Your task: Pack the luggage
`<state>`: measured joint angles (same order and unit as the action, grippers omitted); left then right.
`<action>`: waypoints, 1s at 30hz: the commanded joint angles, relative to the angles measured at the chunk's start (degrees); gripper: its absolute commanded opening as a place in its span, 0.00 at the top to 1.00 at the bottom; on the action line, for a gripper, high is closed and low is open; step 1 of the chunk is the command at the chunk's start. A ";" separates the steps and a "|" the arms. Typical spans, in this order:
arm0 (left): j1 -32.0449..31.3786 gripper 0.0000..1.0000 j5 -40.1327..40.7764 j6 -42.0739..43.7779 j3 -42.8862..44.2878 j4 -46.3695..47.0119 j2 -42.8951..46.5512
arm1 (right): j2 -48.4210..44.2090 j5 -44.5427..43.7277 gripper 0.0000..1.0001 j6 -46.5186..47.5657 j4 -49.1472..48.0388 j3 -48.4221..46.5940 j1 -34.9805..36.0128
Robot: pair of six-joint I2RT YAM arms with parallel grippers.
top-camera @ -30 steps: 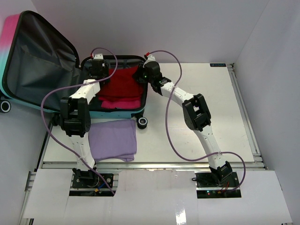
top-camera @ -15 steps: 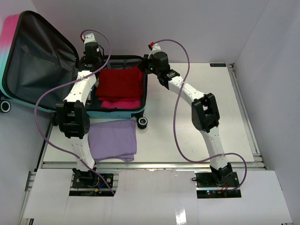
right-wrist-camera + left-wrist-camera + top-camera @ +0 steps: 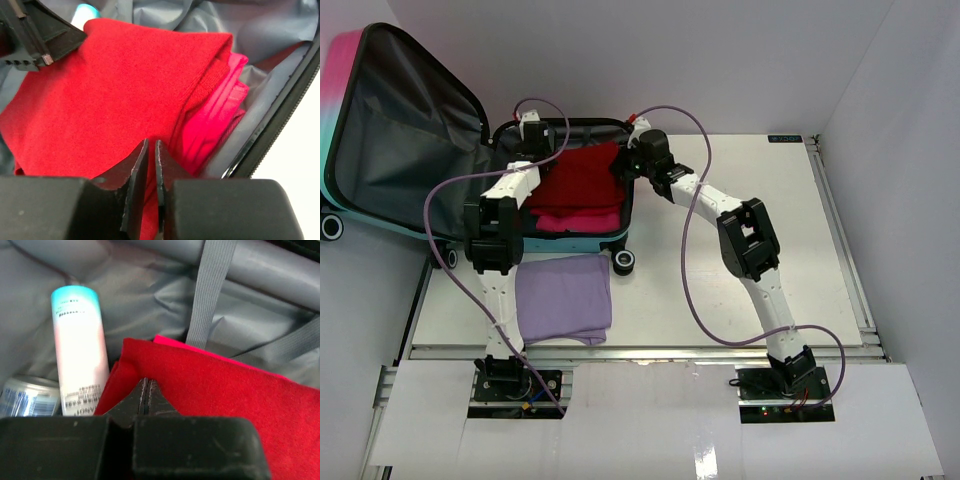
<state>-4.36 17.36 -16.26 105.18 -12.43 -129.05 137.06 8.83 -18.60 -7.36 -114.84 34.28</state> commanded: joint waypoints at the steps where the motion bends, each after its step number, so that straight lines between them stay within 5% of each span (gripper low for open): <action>1: 0.31 1.00 -0.68 1.34 -0.73 4.34 3.33 | -1.97 -2.25 0.82 1.76 -0.77 -0.29 -0.26; 6: 0.16 0.96 0.09 0.72 1.12 1.10 9.91 | -6.05 -2.81 0.71 4.34 4.28 -0.01 -0.18; 9: 0.06 0.60 0.57 -1.76 1.43 -2.07 17.03 | -13.30 -3.43 0.59 6.22 6.94 6.21 0.15; 12: -0.42 0.41 -2.67 -3.90 1.66 -8.88 23.20 | -21.79 -7.10 0.43 6.05 9.86 16.51 1.68; 19: -4.90 0.33 -10.25 -6.03 -11.37 -13.53 36.79 | -42.10 -17.91 0.26 1.63 8.06 45.37 11.10; 23: -6.27 0.32 -22.34 -11.31 -23.76 -12.45 46.21 | -49.76 -21.64 0.20 -3.10 2.65 58.29 19.92; 30: -6.98 0.28 -23.02 -11.65 -37.75 -7.57 58.64 | -48.82 -36.13 0.19 -13.41 1.26 62.53 35.93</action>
<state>-11.51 -4.30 -26.83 71.42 -21.16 -77.42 88.04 -16.30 -24.09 -1.48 -52.61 64.59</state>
